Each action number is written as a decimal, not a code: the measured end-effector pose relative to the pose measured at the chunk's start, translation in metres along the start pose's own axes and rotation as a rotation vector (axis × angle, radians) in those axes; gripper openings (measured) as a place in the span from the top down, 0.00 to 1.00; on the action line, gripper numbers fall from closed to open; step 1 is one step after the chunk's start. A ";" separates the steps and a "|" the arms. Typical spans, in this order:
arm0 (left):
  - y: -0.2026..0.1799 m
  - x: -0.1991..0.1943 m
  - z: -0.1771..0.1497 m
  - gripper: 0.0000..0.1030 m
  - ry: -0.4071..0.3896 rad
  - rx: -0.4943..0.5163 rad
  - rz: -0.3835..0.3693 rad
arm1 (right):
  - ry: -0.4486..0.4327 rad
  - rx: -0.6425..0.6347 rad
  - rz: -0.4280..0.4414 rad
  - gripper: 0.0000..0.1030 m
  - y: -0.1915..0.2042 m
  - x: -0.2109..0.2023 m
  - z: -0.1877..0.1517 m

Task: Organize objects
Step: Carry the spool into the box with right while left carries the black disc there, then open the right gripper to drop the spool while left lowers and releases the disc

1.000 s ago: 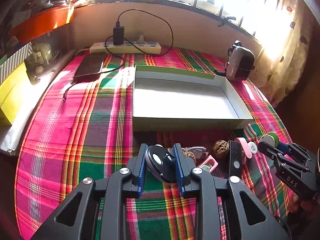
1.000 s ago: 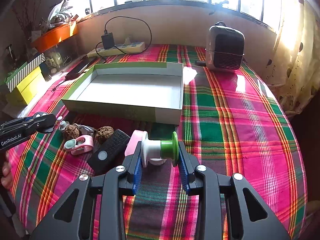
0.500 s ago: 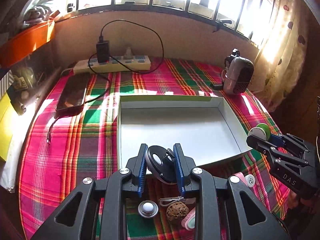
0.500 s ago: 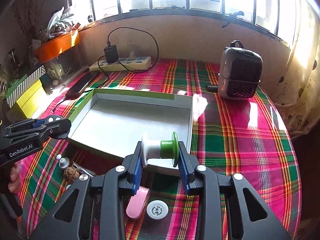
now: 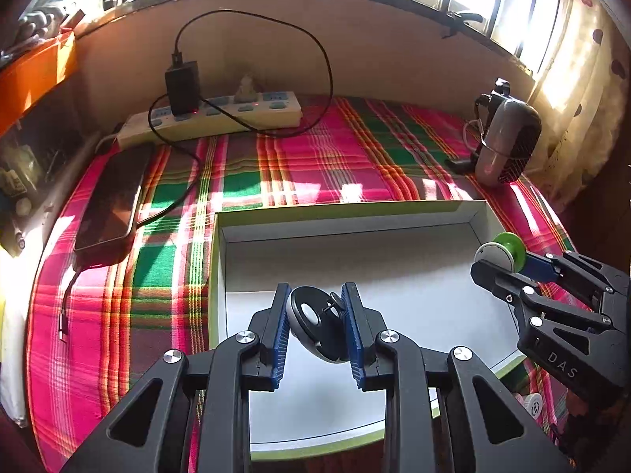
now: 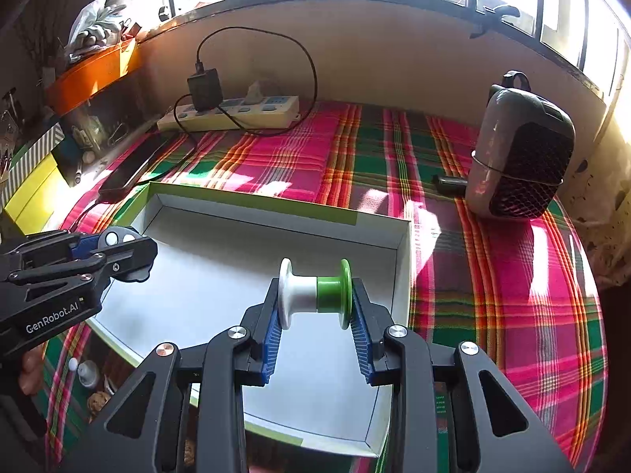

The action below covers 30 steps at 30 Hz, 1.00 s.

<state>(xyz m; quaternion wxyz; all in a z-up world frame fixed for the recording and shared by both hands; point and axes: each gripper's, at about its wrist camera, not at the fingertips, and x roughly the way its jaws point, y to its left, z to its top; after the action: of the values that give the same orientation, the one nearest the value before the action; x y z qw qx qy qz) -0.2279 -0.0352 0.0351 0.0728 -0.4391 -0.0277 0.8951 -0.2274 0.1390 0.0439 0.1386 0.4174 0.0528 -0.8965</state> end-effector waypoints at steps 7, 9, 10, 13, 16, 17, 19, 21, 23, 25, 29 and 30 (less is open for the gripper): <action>-0.002 0.020 0.010 0.77 0.017 0.009 0.007 | 0.027 -0.036 -0.006 0.68 0.002 0.022 0.009; -0.003 0.025 0.012 0.77 0.021 0.017 0.014 | 0.031 -0.038 -0.008 0.68 0.002 0.028 0.011; -0.003 0.026 0.012 0.77 0.020 0.018 0.013 | 0.035 -0.036 -0.008 0.68 0.002 0.030 0.011; -0.004 0.031 0.012 0.77 0.030 0.019 0.015 | 0.045 -0.036 -0.006 0.68 0.001 0.036 0.012; -0.004 0.035 0.011 0.77 0.042 0.023 0.018 | 0.057 -0.044 -0.003 0.68 0.001 0.038 0.013; -0.005 0.035 0.011 0.77 0.043 0.027 0.018 | 0.059 -0.046 -0.006 0.68 0.001 0.039 0.013; -0.005 0.035 0.012 0.77 0.043 0.028 0.019 | 0.066 -0.047 -0.008 0.68 0.001 0.041 0.013; -0.005 0.036 0.012 0.77 0.045 0.030 0.020 | 0.079 -0.048 -0.018 0.68 0.001 0.044 0.013; -0.006 0.037 0.012 0.77 0.050 0.032 0.019 | 0.087 -0.050 -0.022 0.68 0.001 0.046 0.013; -0.006 0.038 0.012 0.77 0.052 0.031 0.020 | 0.087 -0.051 -0.029 0.68 0.001 0.046 0.013; -0.007 0.038 0.012 0.77 0.055 0.041 0.029 | 0.088 -0.048 -0.029 0.68 0.000 0.046 0.014; -0.008 0.038 0.012 0.77 0.055 0.039 0.028 | 0.088 -0.047 -0.029 0.68 0.000 0.046 0.014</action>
<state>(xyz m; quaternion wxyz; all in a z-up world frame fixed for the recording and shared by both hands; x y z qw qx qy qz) -0.2595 -0.0217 0.0134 0.0693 -0.4622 -0.0022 0.8841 -0.2656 0.1269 0.0175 0.1328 0.4524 0.0862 -0.8777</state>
